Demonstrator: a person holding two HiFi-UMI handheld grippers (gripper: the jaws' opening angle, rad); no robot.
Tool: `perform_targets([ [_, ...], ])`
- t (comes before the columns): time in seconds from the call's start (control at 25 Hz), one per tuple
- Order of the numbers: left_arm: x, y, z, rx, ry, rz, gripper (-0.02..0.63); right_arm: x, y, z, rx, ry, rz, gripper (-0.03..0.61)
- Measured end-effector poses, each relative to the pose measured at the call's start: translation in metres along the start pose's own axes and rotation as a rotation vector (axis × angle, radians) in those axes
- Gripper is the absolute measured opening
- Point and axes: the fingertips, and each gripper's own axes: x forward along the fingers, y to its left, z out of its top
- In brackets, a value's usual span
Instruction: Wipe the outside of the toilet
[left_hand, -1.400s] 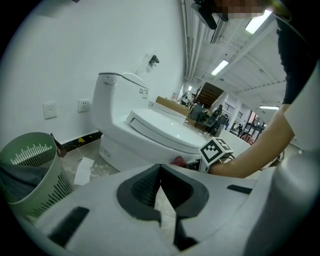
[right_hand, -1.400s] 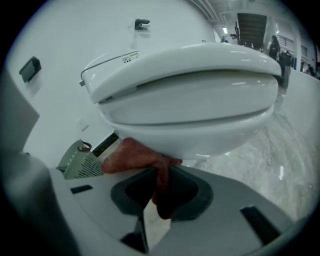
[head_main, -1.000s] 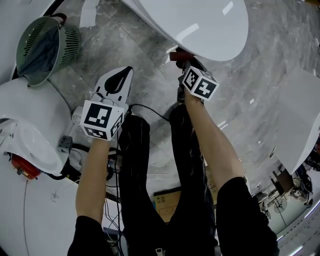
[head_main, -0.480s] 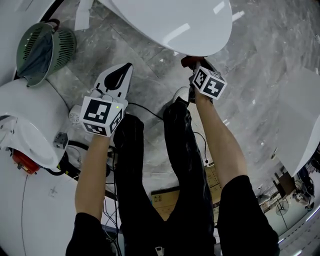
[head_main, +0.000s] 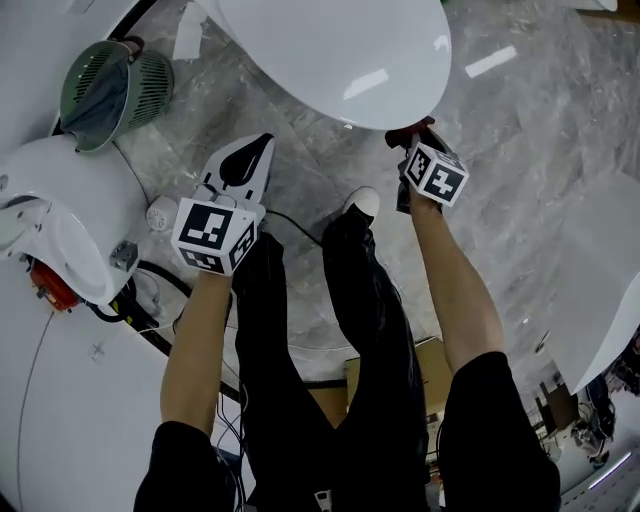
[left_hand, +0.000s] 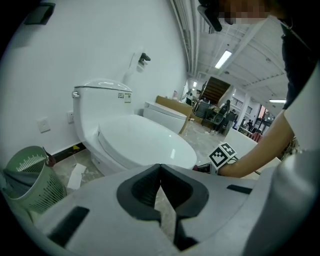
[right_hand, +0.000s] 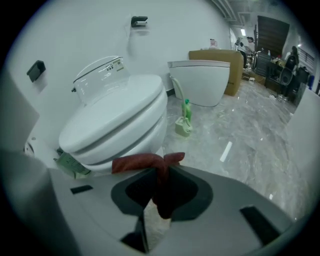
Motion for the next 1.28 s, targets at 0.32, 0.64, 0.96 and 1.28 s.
perform_targets([
  [0.32,-0.015,-0.03,0.024,-0.06,-0.011,0.07,-0.002,-0.031,-0.009,0.015,-0.009,-0.006,0.058,0.072],
  [0.64,-0.061,-0.083,0.062,-0.096,-0.047,0.088,-0.002,-0.125,-0.015,0.049,-0.165,-0.083,0.096,0.074],
  [0.96,-0.165,-0.15,0.135,-0.058,-0.16,0.126,-0.001,-0.287,0.037,0.112,-0.284,-0.218,0.246,0.074],
  [1.28,-0.302,-0.208,0.23,0.073,-0.292,0.155,-0.002,-0.486,0.116,0.168,-0.414,-0.418,0.363,0.074],
])
